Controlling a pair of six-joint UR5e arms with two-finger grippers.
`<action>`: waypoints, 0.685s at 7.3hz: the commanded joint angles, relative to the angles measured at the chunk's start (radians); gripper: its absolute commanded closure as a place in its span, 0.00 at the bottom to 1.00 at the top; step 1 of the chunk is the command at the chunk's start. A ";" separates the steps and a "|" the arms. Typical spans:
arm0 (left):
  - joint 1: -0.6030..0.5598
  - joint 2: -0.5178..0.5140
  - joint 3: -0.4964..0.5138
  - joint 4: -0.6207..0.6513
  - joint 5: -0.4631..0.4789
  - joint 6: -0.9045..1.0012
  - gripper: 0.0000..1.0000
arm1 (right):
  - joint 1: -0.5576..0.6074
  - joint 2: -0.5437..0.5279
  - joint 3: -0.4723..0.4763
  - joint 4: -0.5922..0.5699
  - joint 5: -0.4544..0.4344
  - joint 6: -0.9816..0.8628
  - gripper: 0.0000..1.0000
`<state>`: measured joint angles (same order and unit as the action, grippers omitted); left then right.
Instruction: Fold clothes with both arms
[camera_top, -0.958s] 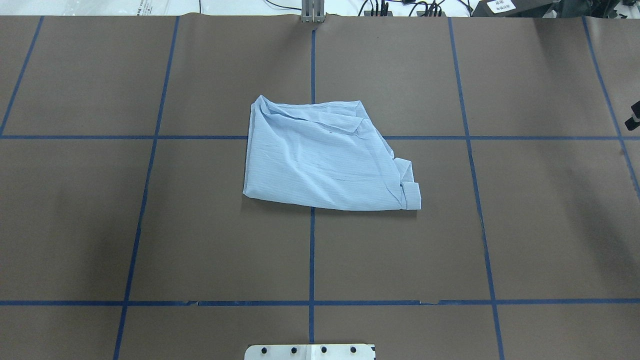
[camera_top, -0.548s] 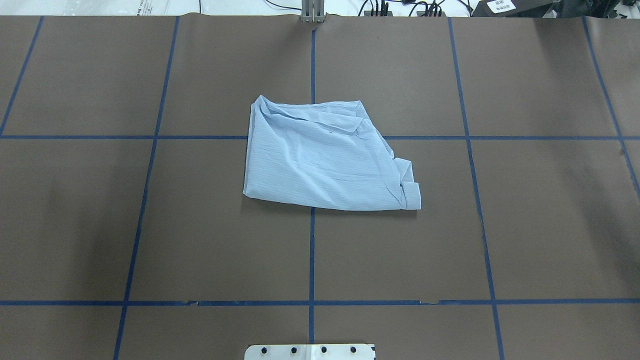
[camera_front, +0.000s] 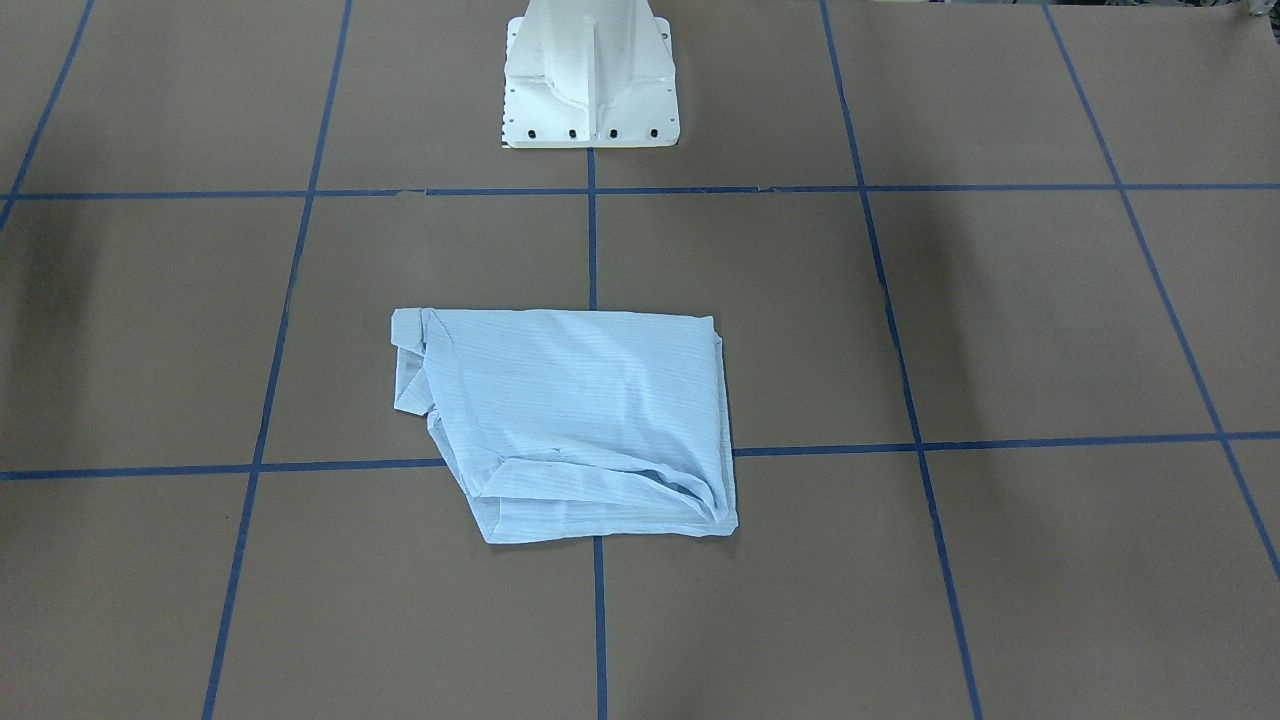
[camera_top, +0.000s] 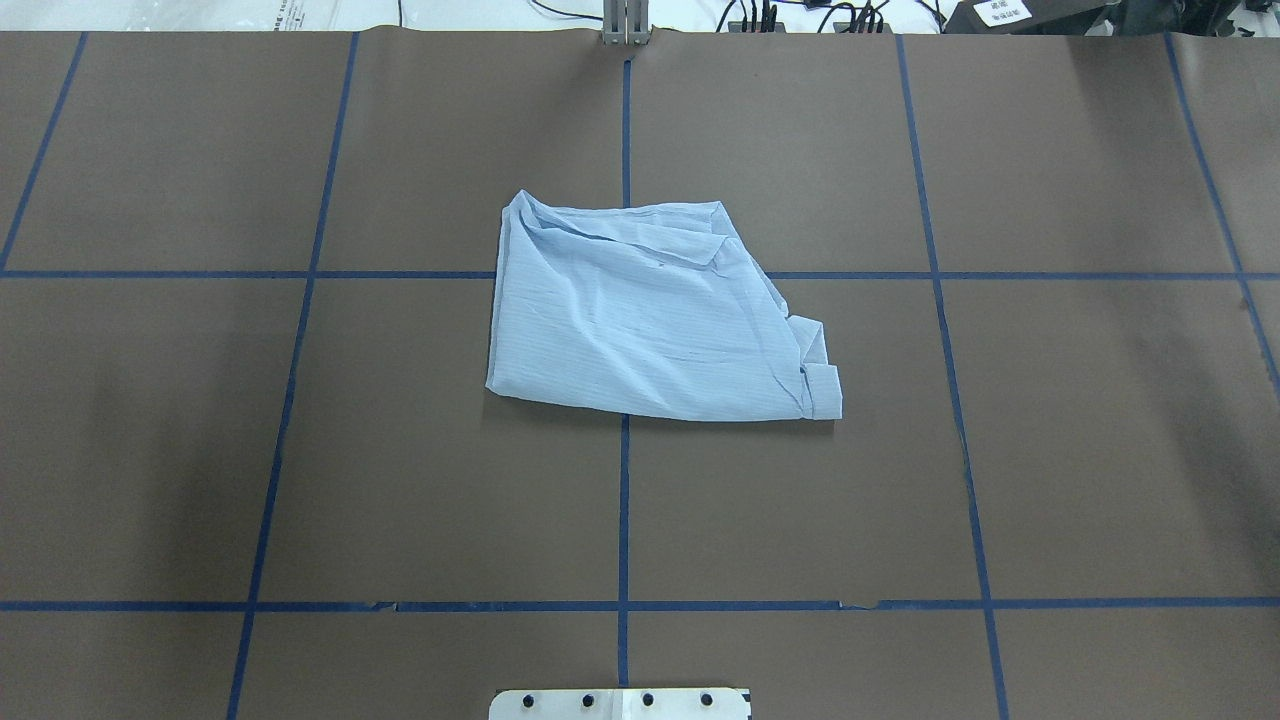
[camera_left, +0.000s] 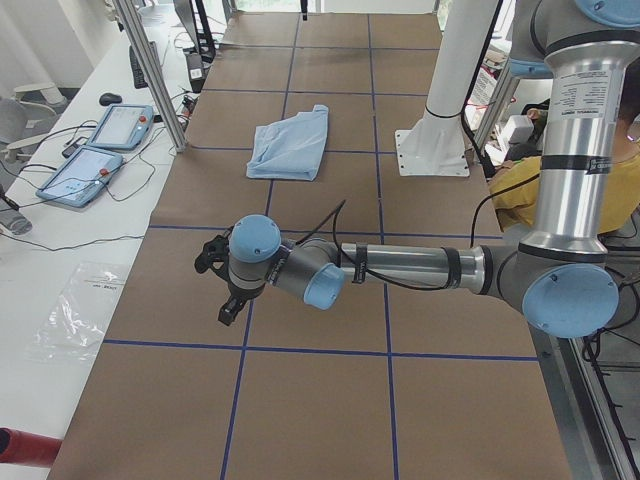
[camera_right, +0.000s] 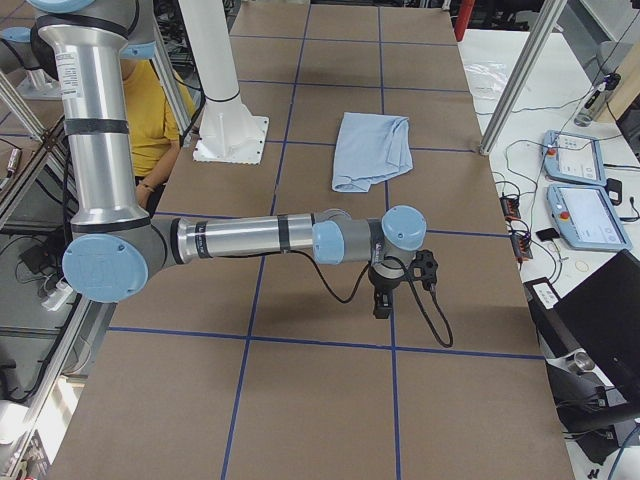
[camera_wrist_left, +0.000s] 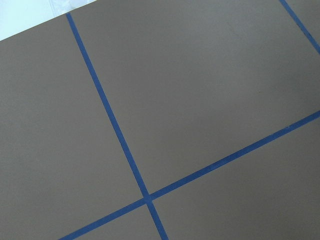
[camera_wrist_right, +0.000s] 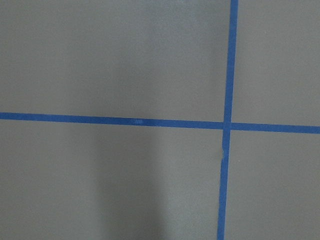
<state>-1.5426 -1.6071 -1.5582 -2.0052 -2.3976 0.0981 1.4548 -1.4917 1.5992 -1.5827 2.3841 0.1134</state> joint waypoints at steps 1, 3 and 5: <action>-0.001 -0.001 -0.005 -0.001 0.000 -0.001 0.00 | -0.002 0.002 0.002 0.006 -0.003 0.005 0.00; -0.001 -0.001 -0.005 -0.001 -0.002 -0.001 0.00 | -0.005 0.002 -0.002 0.006 -0.054 0.005 0.00; -0.001 -0.001 -0.006 -0.001 -0.002 -0.001 0.00 | -0.005 0.002 -0.013 0.006 -0.056 0.006 0.00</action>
<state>-1.5432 -1.6076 -1.5635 -2.0064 -2.3989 0.0966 1.4501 -1.4896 1.5922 -1.5770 2.3329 0.1191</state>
